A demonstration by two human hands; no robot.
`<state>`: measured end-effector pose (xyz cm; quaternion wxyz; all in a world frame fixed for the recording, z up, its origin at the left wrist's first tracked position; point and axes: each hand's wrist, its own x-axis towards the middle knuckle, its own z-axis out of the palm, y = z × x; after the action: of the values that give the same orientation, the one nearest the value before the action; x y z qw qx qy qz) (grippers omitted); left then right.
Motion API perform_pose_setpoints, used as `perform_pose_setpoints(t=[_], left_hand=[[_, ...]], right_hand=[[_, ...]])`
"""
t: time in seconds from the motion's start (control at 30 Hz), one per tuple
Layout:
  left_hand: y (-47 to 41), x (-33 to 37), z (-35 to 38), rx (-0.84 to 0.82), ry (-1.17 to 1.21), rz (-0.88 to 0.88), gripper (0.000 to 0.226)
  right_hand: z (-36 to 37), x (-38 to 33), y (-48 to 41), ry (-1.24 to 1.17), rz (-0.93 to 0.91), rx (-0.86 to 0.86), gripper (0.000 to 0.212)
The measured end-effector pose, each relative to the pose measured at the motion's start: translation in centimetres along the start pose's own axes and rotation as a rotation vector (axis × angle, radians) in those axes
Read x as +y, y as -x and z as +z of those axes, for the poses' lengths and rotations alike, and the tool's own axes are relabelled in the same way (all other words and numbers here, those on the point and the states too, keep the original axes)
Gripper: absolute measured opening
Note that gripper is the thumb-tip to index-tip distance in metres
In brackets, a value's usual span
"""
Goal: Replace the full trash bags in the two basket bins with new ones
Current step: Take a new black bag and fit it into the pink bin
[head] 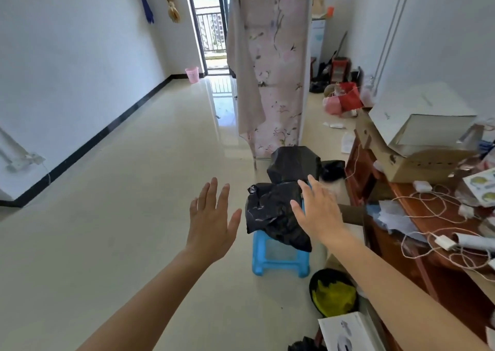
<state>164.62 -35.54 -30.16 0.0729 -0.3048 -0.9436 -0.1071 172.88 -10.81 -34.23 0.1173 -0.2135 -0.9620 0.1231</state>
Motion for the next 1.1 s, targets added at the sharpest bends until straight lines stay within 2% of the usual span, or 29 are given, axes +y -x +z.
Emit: perform_pose_setpoints(t=[0.17, 0.33, 0.47, 0.7, 0.83, 1.0, 1.1], left_hand=[[-8.6, -2.6, 4.5, -0.105, 0.016, -0.02, 0.074], [-19.7, -4.9, 11.1, -0.208, -0.015, 0.061, 0.078], [-28.8, -5.7, 17.3, -0.314, 0.02, 0.114, 0.065], [-40.5, -4.8, 28.4, -0.545, 0.082, 0.148, 0.063], [-42.2, -4.6, 37.5, -0.636, 0.09, 0.131, 0.062], [-39.2, -5.8, 50.2, -0.765, 0.08, 0.07, 0.062], [-35.7, -6.8, 55.9, -0.772, 0.05, 0.091, 0.066]], right_hand=[[3.3, 1.8, -8.1, -0.018, 0.081, -0.111, 0.063], [8.1, 5.3, -16.1, 0.034, 0.137, -0.195, 0.063], [12.4, 8.4, -21.9, 0.054, 0.267, -0.272, 0.064], [19.6, 13.1, -29.9, 0.069, 0.502, -0.473, 0.063], [26.4, 14.8, -31.2, -0.032, 0.627, -0.522, 0.063], [37.8, 17.8, -30.2, -0.099, 0.695, -0.606, 0.074], [43.4, 18.7, -28.8, -0.184, 0.875, -0.626, 0.08]])
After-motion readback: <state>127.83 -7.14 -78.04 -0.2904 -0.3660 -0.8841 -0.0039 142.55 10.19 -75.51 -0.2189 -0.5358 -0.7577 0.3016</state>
